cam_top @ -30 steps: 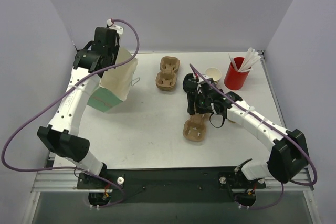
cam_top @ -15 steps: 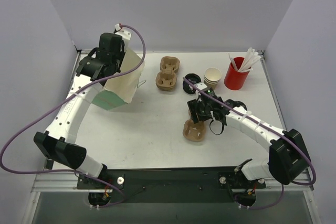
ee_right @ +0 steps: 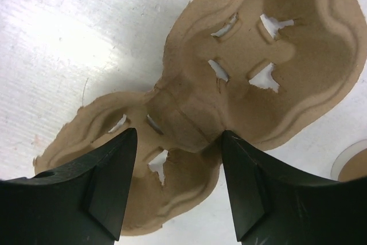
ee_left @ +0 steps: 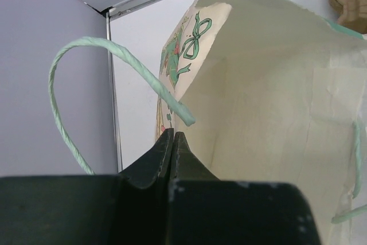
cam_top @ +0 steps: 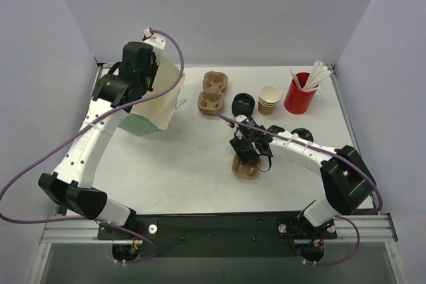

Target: Pack the takeout coffee

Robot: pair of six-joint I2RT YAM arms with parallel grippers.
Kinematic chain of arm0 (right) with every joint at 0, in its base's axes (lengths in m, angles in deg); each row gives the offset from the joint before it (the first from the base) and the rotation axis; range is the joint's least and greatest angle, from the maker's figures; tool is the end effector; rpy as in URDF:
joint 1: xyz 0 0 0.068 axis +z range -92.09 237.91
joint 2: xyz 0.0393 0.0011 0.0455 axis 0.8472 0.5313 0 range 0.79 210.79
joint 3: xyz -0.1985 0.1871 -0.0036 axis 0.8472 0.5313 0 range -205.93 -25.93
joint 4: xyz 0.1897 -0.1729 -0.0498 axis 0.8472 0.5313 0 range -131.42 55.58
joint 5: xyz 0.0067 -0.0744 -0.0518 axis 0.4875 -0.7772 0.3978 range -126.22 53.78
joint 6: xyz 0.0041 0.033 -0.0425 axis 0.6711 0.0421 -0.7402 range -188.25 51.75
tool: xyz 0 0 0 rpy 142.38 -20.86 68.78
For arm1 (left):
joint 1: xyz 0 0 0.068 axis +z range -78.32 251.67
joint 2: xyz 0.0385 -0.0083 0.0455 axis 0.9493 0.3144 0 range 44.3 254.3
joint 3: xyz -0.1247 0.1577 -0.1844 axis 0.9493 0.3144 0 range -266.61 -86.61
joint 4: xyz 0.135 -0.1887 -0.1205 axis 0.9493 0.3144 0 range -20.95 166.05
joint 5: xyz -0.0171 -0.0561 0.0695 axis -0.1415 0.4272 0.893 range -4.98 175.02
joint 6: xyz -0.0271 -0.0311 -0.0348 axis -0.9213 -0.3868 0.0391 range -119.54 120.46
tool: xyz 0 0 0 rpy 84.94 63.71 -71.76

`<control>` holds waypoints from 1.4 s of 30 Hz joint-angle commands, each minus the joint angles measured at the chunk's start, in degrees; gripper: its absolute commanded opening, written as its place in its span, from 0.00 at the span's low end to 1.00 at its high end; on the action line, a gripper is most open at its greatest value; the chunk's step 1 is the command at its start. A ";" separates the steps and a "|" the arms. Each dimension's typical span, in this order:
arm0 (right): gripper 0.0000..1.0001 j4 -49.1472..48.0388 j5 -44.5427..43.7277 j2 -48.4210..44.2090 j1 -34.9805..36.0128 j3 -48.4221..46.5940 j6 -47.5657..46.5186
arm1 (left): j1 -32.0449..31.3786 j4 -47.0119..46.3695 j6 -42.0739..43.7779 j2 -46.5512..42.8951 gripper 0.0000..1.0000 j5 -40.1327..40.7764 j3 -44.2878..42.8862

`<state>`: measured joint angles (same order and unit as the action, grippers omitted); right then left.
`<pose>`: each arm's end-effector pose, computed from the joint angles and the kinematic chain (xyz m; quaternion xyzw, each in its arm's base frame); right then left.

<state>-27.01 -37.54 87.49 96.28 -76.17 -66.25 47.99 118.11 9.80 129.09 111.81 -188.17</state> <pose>0.2408 0.1897 0.1946 -0.2904 0.8963 0.1054 0.3181 0.2837 -0.1068 0.4480 0.1350 0.8486 0.1427 0.4912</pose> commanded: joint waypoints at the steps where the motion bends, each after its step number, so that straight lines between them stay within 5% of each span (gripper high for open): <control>1: 0.56 1.49 -2.72 2.42 0.65 -3.46 -1.04 | -0.40 -2.65 -0.64 -1.39 0.00 -0.24 -2.33; 10: 0.57 5.35 -2.20 10.86 1.79 -15.13 6.52 | -0.58 -2.04 -0.64 -0.86 0.00 -0.86 -2.59; 18: 0.61 9.49 -3.87 9.20 5.39 -17.96 17.85 | -0.66 -2.04 -0.73 -0.95 0.00 -0.86 -2.15; 22: 0.61 8.36 -8.87 8.67 6.37 -18.05 8.95 | -0.66 -1.86 -0.99 -0.68 0.00 -0.94 -2.33; 26: 0.61 1.59 -3.97 4.20 3.39 -11.74 -1.55 | -0.84 -1.68 -0.99 -0.59 0.00 -1.12 -2.77; 35: 0.61 -0.62 6.94 -1.62 -3.91 -6.19 -5.78 | -1.02 -1.68 -1.26 -0.51 0.00 -1.47 -3.03; 42: 0.61 1.49 5.37 0.40 -0.42 -6.63 -7.98 | -1.10 -1.33 -1.34 0.02 0.00 -1.56 -3.73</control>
<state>-27.31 -32.10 86.96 93.06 -82.59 -71.80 47.23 118.24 9.19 129.14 110.52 -188.52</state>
